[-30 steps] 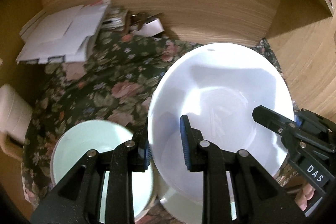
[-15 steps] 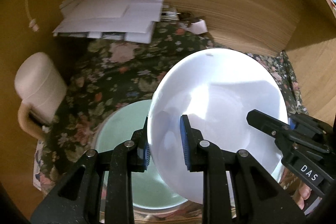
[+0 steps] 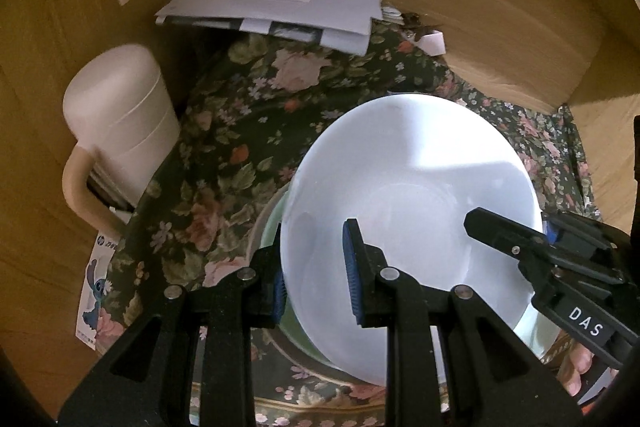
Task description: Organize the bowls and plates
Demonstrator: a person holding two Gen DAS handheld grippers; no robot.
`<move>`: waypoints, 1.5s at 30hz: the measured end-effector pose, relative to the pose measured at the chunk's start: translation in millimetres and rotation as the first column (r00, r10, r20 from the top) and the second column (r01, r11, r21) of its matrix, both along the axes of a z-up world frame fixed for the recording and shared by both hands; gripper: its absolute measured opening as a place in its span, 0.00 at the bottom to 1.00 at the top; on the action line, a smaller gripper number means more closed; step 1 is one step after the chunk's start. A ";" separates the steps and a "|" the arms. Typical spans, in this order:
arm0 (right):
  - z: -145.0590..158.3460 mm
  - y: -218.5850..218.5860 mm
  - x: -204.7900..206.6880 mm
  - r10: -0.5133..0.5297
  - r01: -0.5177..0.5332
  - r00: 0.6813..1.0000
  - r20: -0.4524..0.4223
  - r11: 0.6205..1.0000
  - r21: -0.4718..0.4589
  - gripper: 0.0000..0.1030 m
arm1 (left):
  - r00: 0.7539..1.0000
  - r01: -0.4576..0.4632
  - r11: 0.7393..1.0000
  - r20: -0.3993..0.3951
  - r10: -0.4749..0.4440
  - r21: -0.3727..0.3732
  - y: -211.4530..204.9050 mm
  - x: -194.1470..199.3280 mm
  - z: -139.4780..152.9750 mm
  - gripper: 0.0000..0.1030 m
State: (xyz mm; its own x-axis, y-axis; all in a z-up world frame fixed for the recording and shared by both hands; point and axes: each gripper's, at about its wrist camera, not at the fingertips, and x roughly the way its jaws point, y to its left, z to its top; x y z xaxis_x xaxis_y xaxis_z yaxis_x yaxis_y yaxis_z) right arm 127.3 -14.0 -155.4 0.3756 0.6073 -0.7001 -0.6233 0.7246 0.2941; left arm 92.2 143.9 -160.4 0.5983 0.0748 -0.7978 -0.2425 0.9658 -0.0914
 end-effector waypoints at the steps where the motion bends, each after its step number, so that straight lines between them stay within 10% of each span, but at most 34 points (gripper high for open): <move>1: -1.8 1.9 0.0 0.005 -0.005 1.000 -0.004 1.000 -0.003 0.18 | 1.000 -0.001 1.000 -0.001 0.001 0.000 0.9 -0.8 -0.9 0.23; 32: 1.1 -3.3 -1.4 0.019 -0.017 0.998 0.055 0.999 -0.029 0.22 | 0.998 0.016 0.997 0.053 -0.020 0.081 -2.3 -10.4 6.9 0.24; 45: -19.1 -1.4 10.1 0.033 -0.033 0.999 -0.004 0.998 -0.057 0.37 | 0.999 -0.019 1.000 -0.028 0.019 -0.004 22.2 -19.3 -23.1 0.45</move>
